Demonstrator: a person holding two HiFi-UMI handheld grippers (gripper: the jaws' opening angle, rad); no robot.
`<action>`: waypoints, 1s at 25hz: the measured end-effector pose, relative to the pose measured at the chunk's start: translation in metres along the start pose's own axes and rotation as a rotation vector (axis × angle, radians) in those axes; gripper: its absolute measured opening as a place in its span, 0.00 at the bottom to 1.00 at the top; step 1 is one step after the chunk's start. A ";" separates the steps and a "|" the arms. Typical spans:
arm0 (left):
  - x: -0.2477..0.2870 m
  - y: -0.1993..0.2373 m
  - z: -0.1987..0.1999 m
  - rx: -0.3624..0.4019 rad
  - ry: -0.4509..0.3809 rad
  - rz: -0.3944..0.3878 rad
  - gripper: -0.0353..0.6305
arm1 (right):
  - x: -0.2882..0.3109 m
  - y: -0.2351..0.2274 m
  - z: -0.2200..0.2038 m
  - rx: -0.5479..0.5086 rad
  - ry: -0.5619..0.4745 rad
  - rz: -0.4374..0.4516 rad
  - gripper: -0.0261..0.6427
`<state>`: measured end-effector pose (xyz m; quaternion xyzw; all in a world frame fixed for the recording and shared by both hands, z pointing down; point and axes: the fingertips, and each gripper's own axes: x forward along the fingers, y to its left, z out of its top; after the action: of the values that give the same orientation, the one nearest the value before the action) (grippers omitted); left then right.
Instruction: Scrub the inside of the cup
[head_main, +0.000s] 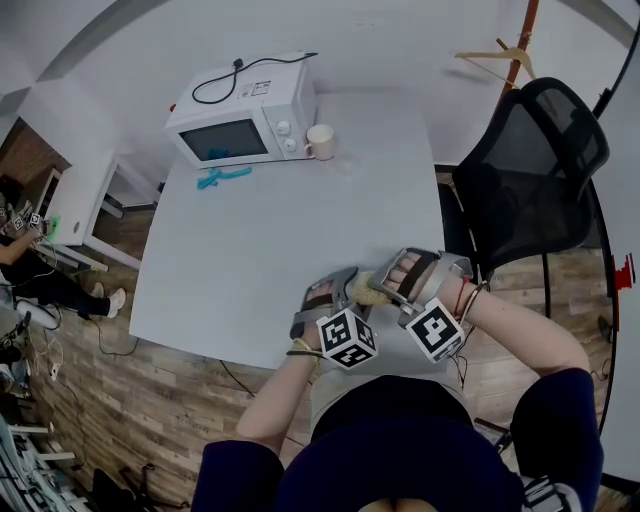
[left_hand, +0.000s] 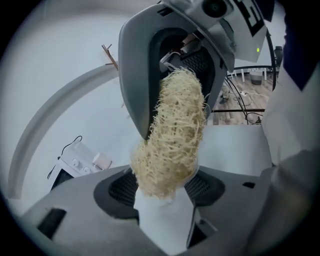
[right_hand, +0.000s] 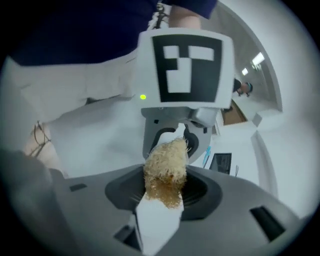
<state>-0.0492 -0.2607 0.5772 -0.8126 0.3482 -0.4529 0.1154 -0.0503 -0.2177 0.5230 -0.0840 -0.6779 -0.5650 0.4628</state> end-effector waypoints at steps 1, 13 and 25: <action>0.000 0.001 0.000 0.011 0.004 -0.002 0.48 | -0.002 -0.003 0.007 -0.030 -0.029 -0.026 0.31; -0.002 0.001 0.006 0.058 0.002 0.016 0.48 | -0.001 0.003 -0.003 0.049 0.009 0.036 0.31; -0.005 0.010 0.005 0.018 -0.007 0.069 0.48 | -0.002 -0.014 -0.006 1.193 -0.193 0.295 0.31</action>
<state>-0.0516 -0.2648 0.5664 -0.8006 0.3717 -0.4488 0.1394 -0.0545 -0.2264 0.5115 0.0456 -0.8969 -0.0091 0.4398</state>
